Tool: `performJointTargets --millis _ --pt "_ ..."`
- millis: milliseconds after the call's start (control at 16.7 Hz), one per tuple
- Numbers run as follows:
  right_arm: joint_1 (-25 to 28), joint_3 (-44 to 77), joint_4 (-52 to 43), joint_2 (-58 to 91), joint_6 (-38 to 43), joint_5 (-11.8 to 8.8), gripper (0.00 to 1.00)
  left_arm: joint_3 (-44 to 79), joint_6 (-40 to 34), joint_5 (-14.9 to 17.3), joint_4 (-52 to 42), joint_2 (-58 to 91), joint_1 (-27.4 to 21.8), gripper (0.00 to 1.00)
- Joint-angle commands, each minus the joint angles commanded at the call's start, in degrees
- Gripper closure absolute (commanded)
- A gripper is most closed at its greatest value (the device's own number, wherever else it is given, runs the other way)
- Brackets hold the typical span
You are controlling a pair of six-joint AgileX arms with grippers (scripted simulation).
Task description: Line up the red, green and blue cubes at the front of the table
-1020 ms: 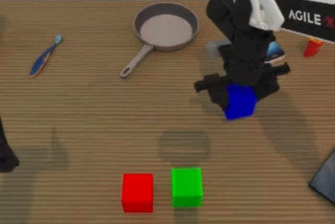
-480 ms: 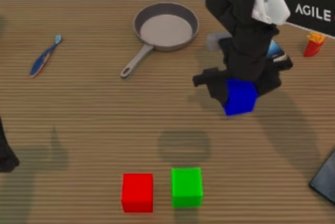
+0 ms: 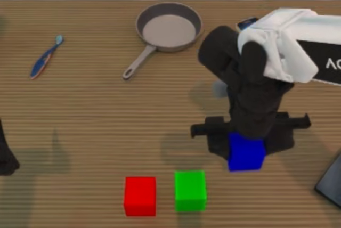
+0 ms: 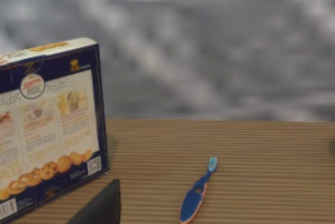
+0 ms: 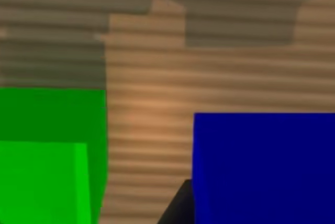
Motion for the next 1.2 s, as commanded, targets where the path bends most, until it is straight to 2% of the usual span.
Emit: performJointTargets --millis 300,660,1020,1200 --pt "4.79 -9.02 2.32 -7.99 8.17 -0.05 1.00 0.00 0.00 0.00 0.00 0.00 0.00 0.00" --pt "4.60 -9.57 3.19 -7.44 8.24 -0.06 1.00 0.00 0.00 0.00 0.00 0.00 0.00 0.00" --pt "4.83 -16.08 15.14 -2.43 8.45 -0.04 1.00 0.00 0.00 0.00 0.00 0.00 0.00 0.00" --pt "4.99 -17.75 18.05 -1.03 8.50 -0.02 1.00 0.00 0.00 0.00 0.00 0.00 0.00 0.00"
